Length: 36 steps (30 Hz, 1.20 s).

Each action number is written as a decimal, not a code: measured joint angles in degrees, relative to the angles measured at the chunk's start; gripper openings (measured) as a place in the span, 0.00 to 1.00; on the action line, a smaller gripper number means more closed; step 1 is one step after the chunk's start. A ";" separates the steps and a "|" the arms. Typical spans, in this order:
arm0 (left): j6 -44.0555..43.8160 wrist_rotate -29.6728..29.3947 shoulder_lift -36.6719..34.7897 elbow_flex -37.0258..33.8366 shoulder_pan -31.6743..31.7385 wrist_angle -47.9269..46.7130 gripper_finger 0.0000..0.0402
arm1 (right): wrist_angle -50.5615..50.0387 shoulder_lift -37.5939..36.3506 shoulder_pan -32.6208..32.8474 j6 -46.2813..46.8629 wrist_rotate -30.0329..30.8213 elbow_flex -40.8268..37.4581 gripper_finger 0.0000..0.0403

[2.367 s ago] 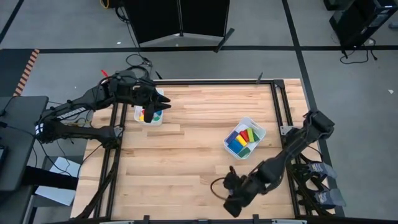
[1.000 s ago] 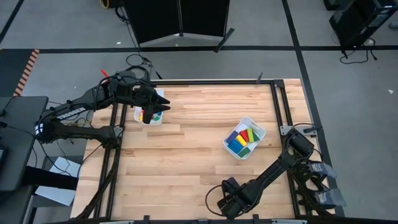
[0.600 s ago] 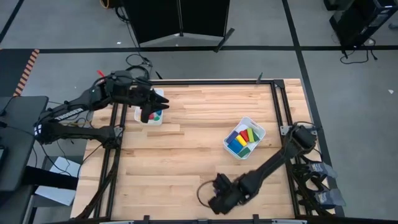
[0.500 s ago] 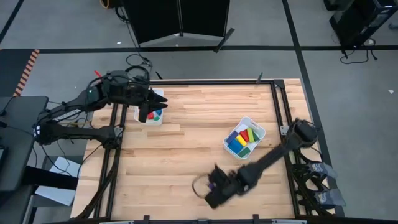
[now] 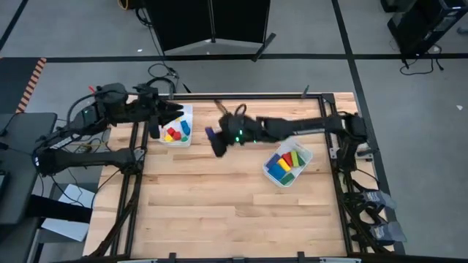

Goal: Sort blocks by size
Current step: Put the purple rectangle block into the right white bin

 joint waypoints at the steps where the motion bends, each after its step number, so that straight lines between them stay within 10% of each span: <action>1: -0.46 -0.89 -0.39 0.00 0.00 -0.04 0.38 | 2.37 1.17 -1.59 -0.81 -0.90 -0.06 0.16; 15: -2.26 -8.01 -2.20 0.00 0.35 -0.59 0.38 | 10.28 19.87 -9.94 -3.27 -11.99 19.77 0.16; 23: -2.17 -8.86 -2.19 0.00 0.42 -0.77 0.38 | 9.75 18.25 -10.91 -9.09 -10.39 19.78 0.16; 36: -1.87 -9.05 -2.10 0.00 0.42 -5.34 0.38 | 11.92 -12.51 -9.93 -9.24 -3.97 -20.58 0.16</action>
